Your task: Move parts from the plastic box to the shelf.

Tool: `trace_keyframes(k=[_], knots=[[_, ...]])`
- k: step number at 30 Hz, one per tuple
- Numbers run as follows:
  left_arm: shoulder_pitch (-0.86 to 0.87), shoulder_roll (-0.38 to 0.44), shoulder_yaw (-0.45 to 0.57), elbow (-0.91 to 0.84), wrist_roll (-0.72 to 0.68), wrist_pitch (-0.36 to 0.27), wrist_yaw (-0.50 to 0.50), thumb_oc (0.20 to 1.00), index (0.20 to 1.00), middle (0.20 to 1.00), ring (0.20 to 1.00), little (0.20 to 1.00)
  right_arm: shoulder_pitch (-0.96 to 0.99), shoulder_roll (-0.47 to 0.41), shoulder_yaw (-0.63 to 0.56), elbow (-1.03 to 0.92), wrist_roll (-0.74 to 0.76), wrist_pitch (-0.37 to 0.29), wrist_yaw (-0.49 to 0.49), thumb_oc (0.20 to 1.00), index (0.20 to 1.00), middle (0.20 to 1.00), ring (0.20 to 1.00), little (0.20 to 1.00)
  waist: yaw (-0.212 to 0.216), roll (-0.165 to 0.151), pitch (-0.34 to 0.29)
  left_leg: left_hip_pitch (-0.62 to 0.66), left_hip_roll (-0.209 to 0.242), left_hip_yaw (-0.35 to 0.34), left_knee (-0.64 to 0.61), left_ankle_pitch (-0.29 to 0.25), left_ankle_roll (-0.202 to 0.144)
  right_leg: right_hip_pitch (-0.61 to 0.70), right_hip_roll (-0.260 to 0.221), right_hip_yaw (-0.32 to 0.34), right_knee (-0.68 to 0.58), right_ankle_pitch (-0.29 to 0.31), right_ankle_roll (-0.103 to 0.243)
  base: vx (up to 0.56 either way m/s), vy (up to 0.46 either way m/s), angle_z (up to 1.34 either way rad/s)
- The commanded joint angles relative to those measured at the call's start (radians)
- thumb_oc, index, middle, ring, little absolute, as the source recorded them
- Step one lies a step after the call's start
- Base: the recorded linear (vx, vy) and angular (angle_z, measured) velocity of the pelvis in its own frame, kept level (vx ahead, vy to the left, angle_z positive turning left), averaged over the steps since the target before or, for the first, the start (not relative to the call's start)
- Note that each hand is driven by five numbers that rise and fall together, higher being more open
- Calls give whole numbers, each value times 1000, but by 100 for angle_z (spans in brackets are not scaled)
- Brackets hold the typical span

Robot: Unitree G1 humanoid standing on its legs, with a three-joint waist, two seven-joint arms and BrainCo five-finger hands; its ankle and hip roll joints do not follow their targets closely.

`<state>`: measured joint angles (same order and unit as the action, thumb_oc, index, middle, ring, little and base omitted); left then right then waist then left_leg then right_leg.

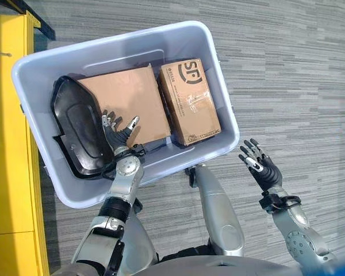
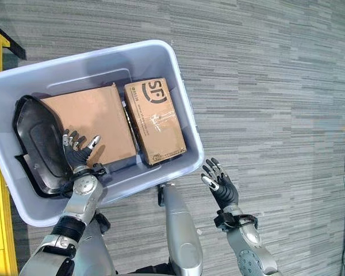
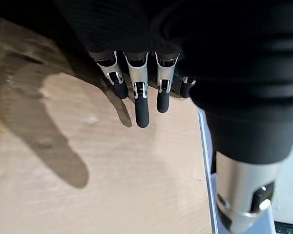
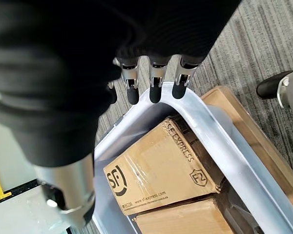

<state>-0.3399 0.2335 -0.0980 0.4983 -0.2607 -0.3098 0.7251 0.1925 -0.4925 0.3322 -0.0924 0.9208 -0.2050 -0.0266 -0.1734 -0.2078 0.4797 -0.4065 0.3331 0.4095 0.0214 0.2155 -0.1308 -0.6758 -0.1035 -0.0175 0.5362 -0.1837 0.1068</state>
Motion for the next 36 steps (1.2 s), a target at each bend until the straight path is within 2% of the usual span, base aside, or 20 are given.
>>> trace_keyframes(k=[1,4,9,11,18,25,31,36], knots=[[-38,66,57,59,-15,-30,66,1000,1000,1000,1000,1000,-14,-15,2,-54,42,-52,3,1000,1000,1000,1000,1000,-2,-90,15,92,122,-59,113,-60,-116,188,-59,-2,-397,323,76,0,0,0],[-59,60,40,83,-35,-32,55,1000,1000,1000,1000,1000,-14,-25,9,-56,41,-51,3,1000,1000,1000,1000,1000,-5,-93,16,92,123,-61,113,-63,-115,186,-59,-3,-397,323,74,0,0,0],[-68,63,-39,61,-19,-22,-20,1000,1000,1000,1000,1000,-8,-48,3,-66,42,-49,18,1000,1000,1000,1000,1000,-9,-90,22,93,121,-65,113,-66,-114,189,-60,-2,-397,322,72,0,0,0],[-58,68,-114,-18,26,-6,-100,1000,1000,1000,1000,1000,-9,-57,-13,-66,36,-44,29,1000,1000,1000,1000,1000,-6,-79,19,95,117,-66,113,-66,-113,192,-62,0,-396,321,71,8,19,4],[-2,88,-172,-203,67,1,-198,1000,1000,1000,1000,1000,6,-62,-57,-79,40,-45,39,1000,1000,1000,1000,1000,4,-55,11,91,110,-70,101,-64,-112,191,-67,-5,-399,317,73,1,3,1],[57,122,-107,-368,61,-42,-193,1000,1000,1000,1000,1000,35,-65,-83,-84,41,-47,38,1000,1000,1000,1000,1000,22,-39,-1,74,108,-79,96,-60,-112,184,-71,-13,-398,312,74,5,-4,2],[104,126,17,-406,54,-80,-89,1000,1000,1000,1000,1000,54,-73,-97,-96,38,-50,32,1000,1000,1000,1000,1000,34,-31,-3,57,104,-89,96,-62,-111,177,-76,-21,-397,310,72,9,1,6],[103,147,91,-375,94,-80,-8,1000,1000,1000,1000,1000,59,-76,-99,-96,44,-50,33,1000,1000,1000,1000,1000,35,-35,-7,48,104,-92,99,-63,-112,175,-76,-22,-397,308,72,6,3,5]])
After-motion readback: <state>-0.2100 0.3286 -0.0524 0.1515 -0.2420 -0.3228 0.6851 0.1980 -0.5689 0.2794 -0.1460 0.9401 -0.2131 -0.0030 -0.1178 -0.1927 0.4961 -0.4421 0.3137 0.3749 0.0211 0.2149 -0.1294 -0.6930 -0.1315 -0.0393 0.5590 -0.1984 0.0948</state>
